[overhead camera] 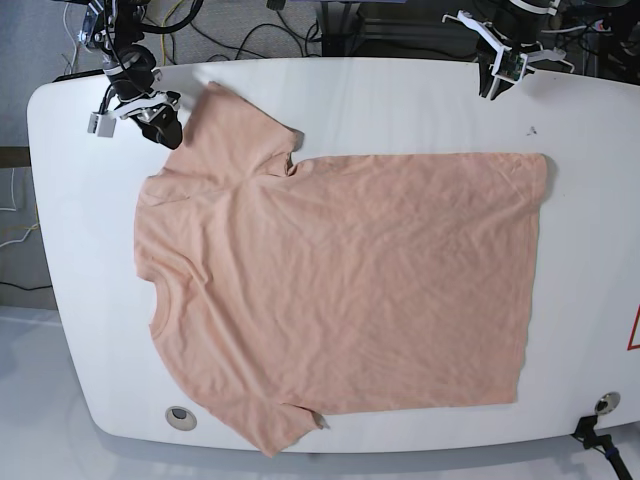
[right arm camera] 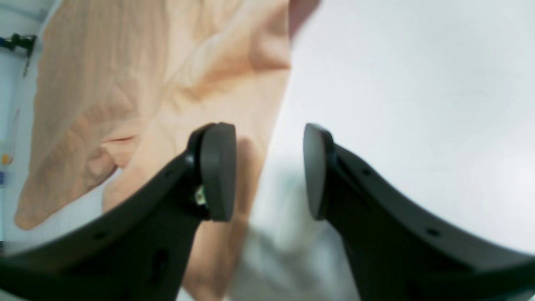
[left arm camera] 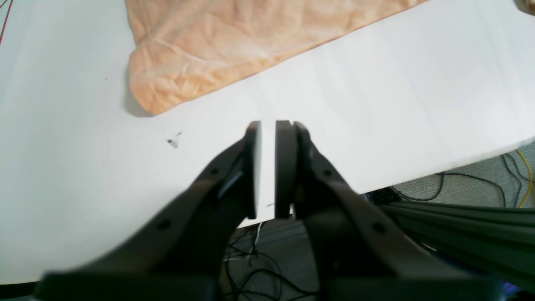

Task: Fold the T-shirt properly
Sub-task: 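Move the right gripper to the shirt's shoulder corner and grasp it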

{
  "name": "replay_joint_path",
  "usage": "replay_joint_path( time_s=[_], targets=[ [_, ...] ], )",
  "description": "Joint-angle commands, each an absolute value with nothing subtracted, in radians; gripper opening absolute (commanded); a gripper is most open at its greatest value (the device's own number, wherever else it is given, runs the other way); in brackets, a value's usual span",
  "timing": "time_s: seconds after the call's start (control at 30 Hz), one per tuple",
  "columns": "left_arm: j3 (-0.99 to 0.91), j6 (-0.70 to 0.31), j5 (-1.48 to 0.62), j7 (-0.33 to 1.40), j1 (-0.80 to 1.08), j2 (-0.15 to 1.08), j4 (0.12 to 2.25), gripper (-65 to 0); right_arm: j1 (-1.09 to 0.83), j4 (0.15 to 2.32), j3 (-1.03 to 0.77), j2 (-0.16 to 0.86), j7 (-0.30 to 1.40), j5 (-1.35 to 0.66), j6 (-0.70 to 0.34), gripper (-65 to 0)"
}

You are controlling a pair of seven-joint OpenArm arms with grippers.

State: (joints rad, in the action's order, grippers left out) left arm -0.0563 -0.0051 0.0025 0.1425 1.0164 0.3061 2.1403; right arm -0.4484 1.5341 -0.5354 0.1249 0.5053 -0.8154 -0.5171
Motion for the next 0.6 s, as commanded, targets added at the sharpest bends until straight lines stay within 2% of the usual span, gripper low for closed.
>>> replay_joint_path(
  time_s=[0.0, 0.47, 0.57],
  targets=[
    [-0.055, -0.002, 0.011, 0.123, 1.025, 0.310, 2.161, -60.9, -0.454, 1.542, -0.533, 0.127, 0.514, -0.808, -0.517, -38.8],
    [-0.059, -0.002, 0.004, 0.094, 1.023, 0.302, 2.168, -60.7, -0.452, 1.497, -0.510, 0.106, 0.529, -0.850, -0.535, -38.9],
    [-0.060, -0.003, -0.004, 0.097, 1.021, 0.298, 2.170, -58.7, -0.451, 1.493, -0.484, 0.105, 0.530, -0.849, -0.537, -39.2]
  ],
)
